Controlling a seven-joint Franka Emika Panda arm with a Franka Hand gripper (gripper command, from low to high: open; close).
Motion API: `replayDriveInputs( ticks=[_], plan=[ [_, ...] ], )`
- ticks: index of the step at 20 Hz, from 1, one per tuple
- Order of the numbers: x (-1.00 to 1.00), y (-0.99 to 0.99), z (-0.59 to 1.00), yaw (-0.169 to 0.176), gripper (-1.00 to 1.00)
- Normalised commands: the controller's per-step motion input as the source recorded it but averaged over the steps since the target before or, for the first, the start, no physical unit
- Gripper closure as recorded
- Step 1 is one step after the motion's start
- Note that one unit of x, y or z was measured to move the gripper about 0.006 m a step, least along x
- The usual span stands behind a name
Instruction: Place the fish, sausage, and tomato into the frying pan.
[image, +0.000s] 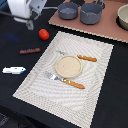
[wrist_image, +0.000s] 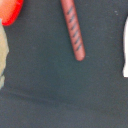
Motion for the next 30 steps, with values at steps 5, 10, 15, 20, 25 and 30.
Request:
replayDriveInputs(
  ticks=[5,10,15,20,25,30],
  plan=[
    [-0.07,-0.81,-0.43,0.038,-1.0],
    [-0.01,-0.75,-0.36,0.039,-1.0],
    [0.0,-0.66,-0.36,0.035,-1.0],
    [0.0,-0.36,-0.44,0.016,-1.0],
    [0.0,-0.26,-0.39,0.003,-1.0],
    [0.14,-0.08,-0.27,0.0,-1.0]
  ],
)
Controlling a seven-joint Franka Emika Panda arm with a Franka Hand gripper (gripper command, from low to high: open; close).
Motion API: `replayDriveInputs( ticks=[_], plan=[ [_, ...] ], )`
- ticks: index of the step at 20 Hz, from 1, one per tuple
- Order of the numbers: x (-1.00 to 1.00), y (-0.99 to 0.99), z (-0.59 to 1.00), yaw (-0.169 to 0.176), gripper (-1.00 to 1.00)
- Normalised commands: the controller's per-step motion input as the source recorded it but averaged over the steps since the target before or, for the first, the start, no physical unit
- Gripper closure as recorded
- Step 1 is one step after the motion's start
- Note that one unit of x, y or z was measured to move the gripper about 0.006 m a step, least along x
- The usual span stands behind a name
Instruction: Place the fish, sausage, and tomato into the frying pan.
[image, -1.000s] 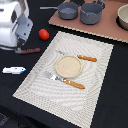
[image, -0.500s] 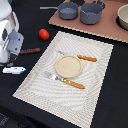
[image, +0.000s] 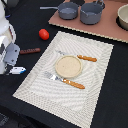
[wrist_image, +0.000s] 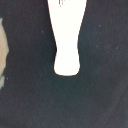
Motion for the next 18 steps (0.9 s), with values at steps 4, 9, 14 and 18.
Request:
replayDriveInputs(
  ticks=[4,9,14,18],
  plan=[
    [0.25,0.0,-0.2,0.0,-1.0],
    [0.23,0.0,-0.25,0.0,-1.0],
    [0.12,-0.01,-0.32,0.0,-1.0],
    [0.04,-0.06,-0.28,0.0,-1.0]
  ],
)
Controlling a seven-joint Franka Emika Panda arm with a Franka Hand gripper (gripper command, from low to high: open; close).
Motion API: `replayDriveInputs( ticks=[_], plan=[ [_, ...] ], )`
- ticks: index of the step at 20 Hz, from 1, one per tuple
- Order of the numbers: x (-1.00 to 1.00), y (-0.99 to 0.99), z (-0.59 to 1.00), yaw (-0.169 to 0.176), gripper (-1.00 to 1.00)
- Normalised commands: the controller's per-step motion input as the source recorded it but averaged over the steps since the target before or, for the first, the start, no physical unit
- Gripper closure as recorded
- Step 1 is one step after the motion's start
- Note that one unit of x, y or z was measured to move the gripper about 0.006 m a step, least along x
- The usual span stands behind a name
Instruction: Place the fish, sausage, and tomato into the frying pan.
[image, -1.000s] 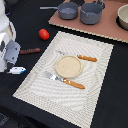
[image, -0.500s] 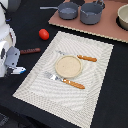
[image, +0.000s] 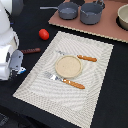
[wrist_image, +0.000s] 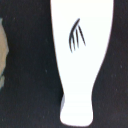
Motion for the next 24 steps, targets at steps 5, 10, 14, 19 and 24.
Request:
replayDriveInputs(
  ticks=[5,10,14,19,24],
  plan=[
    [0.07,-0.05,-0.08,0.0,1.0],
    [0.01,-0.04,0.0,0.0,1.0],
    [0.01,0.0,-0.09,0.0,1.0],
    [0.01,0.0,-0.19,0.0,1.0],
    [0.04,-0.03,0.07,-0.011,1.0]
  ],
)
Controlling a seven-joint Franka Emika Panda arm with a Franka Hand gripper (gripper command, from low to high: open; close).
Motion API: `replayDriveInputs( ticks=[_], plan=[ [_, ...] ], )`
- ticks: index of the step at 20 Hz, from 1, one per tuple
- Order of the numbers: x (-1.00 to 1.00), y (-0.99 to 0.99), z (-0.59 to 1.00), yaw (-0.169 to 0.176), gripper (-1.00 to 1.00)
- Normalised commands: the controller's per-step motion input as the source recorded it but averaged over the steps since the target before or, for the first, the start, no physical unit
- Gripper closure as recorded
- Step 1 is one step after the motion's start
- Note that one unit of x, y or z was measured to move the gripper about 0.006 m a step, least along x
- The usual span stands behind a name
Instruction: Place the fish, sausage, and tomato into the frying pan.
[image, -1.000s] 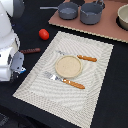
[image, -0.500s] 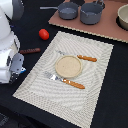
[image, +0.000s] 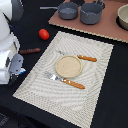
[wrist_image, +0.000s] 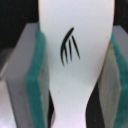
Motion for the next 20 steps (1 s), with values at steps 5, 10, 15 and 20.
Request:
replayDriveInputs(
  ticks=[5,10,15,20],
  plan=[
    [0.24,0.38,1.0,-0.047,1.0],
    [0.43,0.64,1.0,-0.027,1.0],
    [0.52,0.9,1.0,-0.014,1.0],
    [0.47,0.99,1.0,0.0,1.0]
  ],
)
